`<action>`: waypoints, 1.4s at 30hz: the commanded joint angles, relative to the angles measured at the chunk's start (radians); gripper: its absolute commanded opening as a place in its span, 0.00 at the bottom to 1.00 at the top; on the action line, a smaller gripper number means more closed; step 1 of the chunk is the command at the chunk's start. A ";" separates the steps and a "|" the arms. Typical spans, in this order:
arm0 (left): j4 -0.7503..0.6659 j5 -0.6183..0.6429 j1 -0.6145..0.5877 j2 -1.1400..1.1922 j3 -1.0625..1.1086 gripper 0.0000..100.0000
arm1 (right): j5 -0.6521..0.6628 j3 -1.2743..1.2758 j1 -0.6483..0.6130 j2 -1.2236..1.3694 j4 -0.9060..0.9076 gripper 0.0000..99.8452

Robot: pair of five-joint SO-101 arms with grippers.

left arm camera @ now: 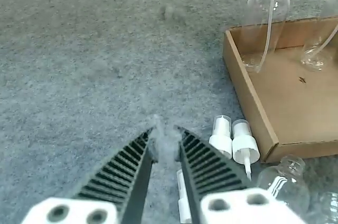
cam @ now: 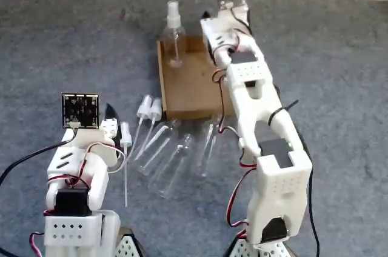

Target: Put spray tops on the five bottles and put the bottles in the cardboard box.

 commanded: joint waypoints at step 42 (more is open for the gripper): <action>-0.026 0.006 -0.012 -0.004 -0.002 0.01 | 0.008 -0.822 -0.145 -0.392 1.503 0.13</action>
